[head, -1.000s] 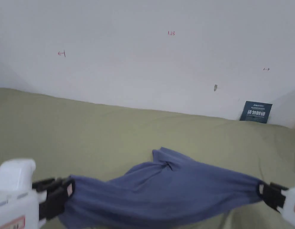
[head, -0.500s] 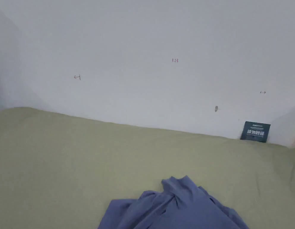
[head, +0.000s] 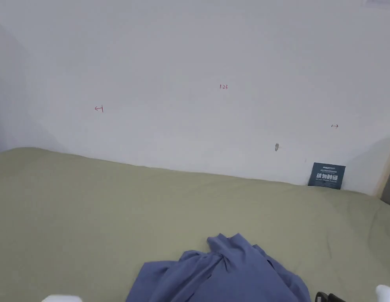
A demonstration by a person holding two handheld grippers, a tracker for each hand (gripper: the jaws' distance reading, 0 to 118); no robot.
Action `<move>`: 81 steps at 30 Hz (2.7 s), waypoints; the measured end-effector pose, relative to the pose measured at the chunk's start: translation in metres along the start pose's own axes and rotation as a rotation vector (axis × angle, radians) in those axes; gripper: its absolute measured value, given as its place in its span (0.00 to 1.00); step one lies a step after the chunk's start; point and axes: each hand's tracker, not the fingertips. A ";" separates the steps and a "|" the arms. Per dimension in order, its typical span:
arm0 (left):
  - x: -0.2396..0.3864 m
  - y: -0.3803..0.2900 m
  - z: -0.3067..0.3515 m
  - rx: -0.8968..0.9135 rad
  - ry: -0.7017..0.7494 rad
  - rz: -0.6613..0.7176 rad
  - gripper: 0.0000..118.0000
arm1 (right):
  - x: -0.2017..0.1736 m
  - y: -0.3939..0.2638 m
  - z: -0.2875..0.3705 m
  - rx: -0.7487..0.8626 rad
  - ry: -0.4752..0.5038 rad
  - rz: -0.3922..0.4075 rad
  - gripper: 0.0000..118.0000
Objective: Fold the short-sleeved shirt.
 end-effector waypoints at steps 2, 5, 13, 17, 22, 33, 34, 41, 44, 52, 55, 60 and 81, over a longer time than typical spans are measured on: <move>0.024 0.008 0.002 0.010 0.020 -0.090 0.69 | -0.018 -0.009 0.022 0.020 -0.038 0.024 0.67; 0.056 0.004 0.002 -0.014 0.026 -0.136 0.42 | -0.037 -0.034 0.048 0.017 -0.067 0.051 0.62; 0.076 -0.064 0.030 -0.147 -0.016 -0.120 0.00 | -0.061 -0.104 0.108 -0.036 -0.064 0.106 0.01; 0.050 -0.101 0.046 -0.255 0.037 -0.056 0.00 | -0.063 -0.117 0.115 -0.057 -0.035 0.115 0.01; 0.016 -0.104 0.043 -0.272 0.097 -0.016 0.05 | -0.062 -0.102 0.106 -0.053 -0.007 0.092 0.01; -0.038 -0.102 -0.061 -0.327 0.055 0.040 0.84 | -0.056 -0.080 0.098 -0.049 0.080 0.092 0.01; -0.039 -0.104 -0.070 -0.366 0.029 0.050 0.84 | -0.055 -0.078 0.095 -0.058 0.082 0.090 0.01; -0.036 -0.113 -0.081 -0.439 0.005 0.136 0.08 | -0.055 -0.071 0.073 -0.083 0.064 0.089 0.01; -0.029 -0.110 -0.073 -0.411 0.009 0.107 0.07 | -0.056 -0.064 0.055 -0.084 0.065 0.124 0.01; -0.027 -0.093 -0.062 -0.348 -0.033 0.101 0.07 | -0.049 0.010 -0.105 -0.125 0.174 0.223 0.01; -0.035 -0.090 -0.069 -0.344 -0.045 0.143 0.07 | -0.045 0.041 -0.195 -0.230 0.315 0.228 0.34; -0.045 -0.087 -0.084 -0.359 -0.050 0.163 0.07 | -0.048 0.080 -0.325 -0.389 0.279 0.306 0.74; -0.046 -0.097 -0.094 -0.386 -0.046 0.201 0.07 | -0.059 0.063 -0.358 -0.402 0.307 0.224 0.07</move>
